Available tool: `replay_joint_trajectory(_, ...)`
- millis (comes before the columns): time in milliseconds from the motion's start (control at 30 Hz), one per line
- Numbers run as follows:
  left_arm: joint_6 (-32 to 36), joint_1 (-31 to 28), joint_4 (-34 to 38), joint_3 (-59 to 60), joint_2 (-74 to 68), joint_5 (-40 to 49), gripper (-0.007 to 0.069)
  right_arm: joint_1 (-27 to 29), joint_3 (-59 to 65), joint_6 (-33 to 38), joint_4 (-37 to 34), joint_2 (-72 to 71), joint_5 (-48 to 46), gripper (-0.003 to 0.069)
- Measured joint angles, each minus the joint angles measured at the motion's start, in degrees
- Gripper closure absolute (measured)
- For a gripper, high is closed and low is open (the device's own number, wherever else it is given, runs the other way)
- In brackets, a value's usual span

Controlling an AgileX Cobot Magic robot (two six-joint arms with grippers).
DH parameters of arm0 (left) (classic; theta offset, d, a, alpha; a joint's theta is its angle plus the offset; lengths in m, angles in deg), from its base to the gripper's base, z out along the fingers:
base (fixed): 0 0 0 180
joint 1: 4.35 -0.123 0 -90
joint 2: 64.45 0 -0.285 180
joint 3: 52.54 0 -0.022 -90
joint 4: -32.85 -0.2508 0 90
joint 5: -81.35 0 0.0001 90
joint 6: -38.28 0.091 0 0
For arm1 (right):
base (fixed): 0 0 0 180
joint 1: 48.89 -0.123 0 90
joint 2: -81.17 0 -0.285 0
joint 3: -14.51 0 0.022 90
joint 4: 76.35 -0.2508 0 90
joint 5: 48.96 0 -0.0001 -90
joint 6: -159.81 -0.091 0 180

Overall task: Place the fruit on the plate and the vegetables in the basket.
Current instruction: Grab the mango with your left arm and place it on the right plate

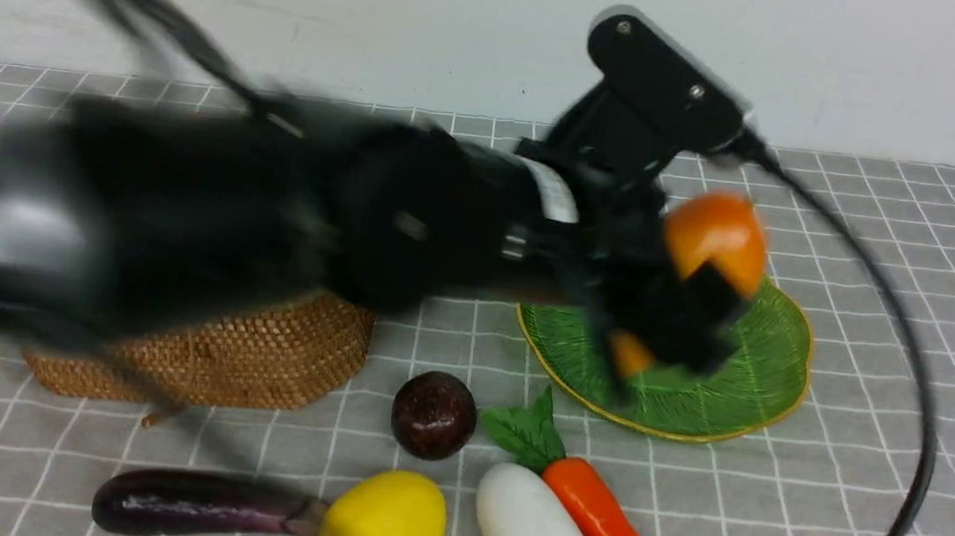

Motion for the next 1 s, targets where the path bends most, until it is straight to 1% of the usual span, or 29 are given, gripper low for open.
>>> replay_joint_trajectory(33, 0.00, 0.05, 1.20, -0.05, -0.55, -1.33, 0.0046, 0.00, 0.00, 0.00, 0.00, 0.00, 0.00, 0.0419)
replay_joint_trajectory(67, 0.00, 0.05, 6.01, -0.07, -5.59, -13.00, 0.0046, 0.00, 0.00, 0.00, 0.00, 0.00, 0.00, 0.0419)
replay_joint_trajectory(100, -0.05, 0.05, 9.79, -0.07, -8.82, -19.91, 0.0047, 0.00, 0.00, 0.00, 0.00, 0.00, 0.00, 0.0419)
replay_joint_trajectory(133, -0.05, 0.05, 10.25, -0.09, -9.84, -21.87, 0.0047, 0.00, 0.00, 0.00, 0.00, 0.00, 0.00, 0.0419)
replay_joint_trajectory(167, -0.05, 0.05, 13.11, -0.38, -13.07, -26.61, 0.0047, 0.00, 0.00, 0.00, 0.00, 0.00, 0.00, 0.0419)
replay_joint_trajectory(200, -0.05, -0.04, 14.61, -0.69, -14.59, -27.92, 0.0047, 0.00, 0.00, 0.00, 0.00, 0.00, 0.00, 0.0419)
replay_joint_trajectory(267, -0.05, -0.04, 16.05, -1.47, -17.74, -28.22, 0.0047, 0.00, 0.00, 0.00, 0.00, 0.00, 0.00, 0.0419)
replay_joint_trajectory(367, -0.01, 0.40, 16.38, -2.92, -20.22, -28.18, 0.0047, 0.00, 0.00, 0.00, 0.00, 0.00, 0.00, 0.0419)
replay_joint_trajectory(667, -0.01, 0.60, 17.30, -4.27, -22.50, -28.34, 0.0047, 0.00, 0.00, 0.00, 0.00, 0.00, 0.00, 0.0419)
replay_joint_trajectory(867, -0.01, 0.60, 17.61, -4.27, -22.50, -28.40, -0.0002, 0.00, 0.00, 0.00, 0.00, 0.00, 0.00, 0.0419)
replay_joint_trajectory(1000, -0.01, 0.60, 17.61, -4.27, -22.50, -28.74, 0.0004, 0.00, 0.00, 0.00, 0.00, 0.00, 0.00, 0.0419)
